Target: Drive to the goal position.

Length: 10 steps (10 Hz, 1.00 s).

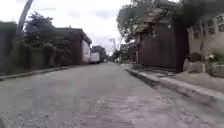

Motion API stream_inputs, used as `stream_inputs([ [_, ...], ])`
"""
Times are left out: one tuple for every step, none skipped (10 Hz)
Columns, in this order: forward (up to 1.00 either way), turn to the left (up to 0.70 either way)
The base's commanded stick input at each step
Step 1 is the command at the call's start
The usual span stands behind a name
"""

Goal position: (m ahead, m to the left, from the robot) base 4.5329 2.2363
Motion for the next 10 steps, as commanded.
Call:
stream_inputs([
  [1.0,0.06],
  [1.0,0.06],
  [1.0,0.06],
  [1.0,0.06],
  [1.0,0.06],
  [1.0,0.06],
  [1.0,0.06],
  [1.0,0.06],
  [1.0,0.06],
  [1.0,0.06],
])
